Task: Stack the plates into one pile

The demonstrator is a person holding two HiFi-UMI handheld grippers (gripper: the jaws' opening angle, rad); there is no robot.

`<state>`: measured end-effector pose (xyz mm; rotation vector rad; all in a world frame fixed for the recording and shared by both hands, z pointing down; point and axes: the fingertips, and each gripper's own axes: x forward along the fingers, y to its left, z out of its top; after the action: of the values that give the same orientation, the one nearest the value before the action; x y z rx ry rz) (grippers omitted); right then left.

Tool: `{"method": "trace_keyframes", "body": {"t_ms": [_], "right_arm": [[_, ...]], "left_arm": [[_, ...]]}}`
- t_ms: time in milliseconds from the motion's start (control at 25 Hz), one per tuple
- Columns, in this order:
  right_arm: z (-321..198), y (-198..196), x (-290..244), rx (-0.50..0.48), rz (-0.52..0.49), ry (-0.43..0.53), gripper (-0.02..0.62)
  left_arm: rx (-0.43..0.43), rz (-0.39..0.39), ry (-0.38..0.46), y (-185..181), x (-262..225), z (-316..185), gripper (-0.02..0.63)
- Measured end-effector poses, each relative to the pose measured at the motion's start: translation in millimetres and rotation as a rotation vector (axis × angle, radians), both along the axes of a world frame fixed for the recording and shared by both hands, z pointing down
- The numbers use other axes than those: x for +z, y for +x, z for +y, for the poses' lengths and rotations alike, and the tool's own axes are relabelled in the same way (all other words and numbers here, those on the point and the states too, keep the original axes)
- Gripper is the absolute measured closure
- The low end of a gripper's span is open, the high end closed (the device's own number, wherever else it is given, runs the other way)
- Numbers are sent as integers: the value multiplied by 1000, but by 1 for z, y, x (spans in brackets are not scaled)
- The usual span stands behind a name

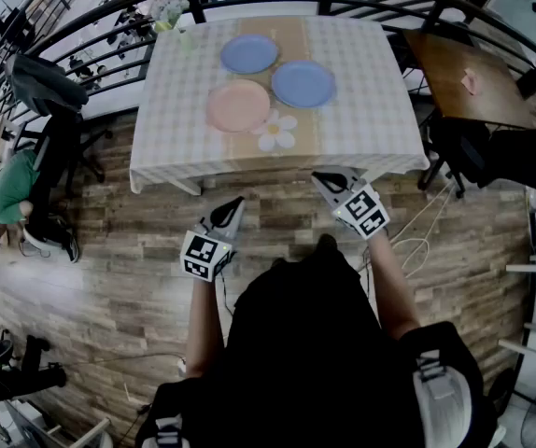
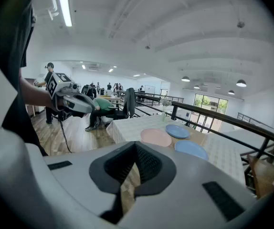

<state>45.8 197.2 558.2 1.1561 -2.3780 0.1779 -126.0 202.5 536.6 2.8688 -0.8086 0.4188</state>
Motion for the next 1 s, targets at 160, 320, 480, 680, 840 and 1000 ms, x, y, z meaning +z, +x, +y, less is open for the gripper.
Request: {"method": "trace_keyframes", "body": {"t_ms": [160, 320, 480, 680, 840, 1000], "right_arm": [[1, -4, -2, -18, 8, 25, 598], [2, -3, -3, 1, 14, 28, 598], [3, -2, -2, 17, -38, 41, 598], [12, -2, -9, 69, -51, 17, 598], [18, -2, -14, 92, -113, 62, 597], [28, 2, -2, 145, -74, 50, 597]], "left_arm": [[9, 2, 6, -4, -1, 1, 607], [29, 1, 8, -3, -2, 4, 607], [40, 15, -3, -2, -2, 7, 607], [65, 18, -9, 2, -3, 14, 607], [107, 5, -17, 4, -2, 26, 607], [119, -14, -21, 0, 1, 34, 607]]}}
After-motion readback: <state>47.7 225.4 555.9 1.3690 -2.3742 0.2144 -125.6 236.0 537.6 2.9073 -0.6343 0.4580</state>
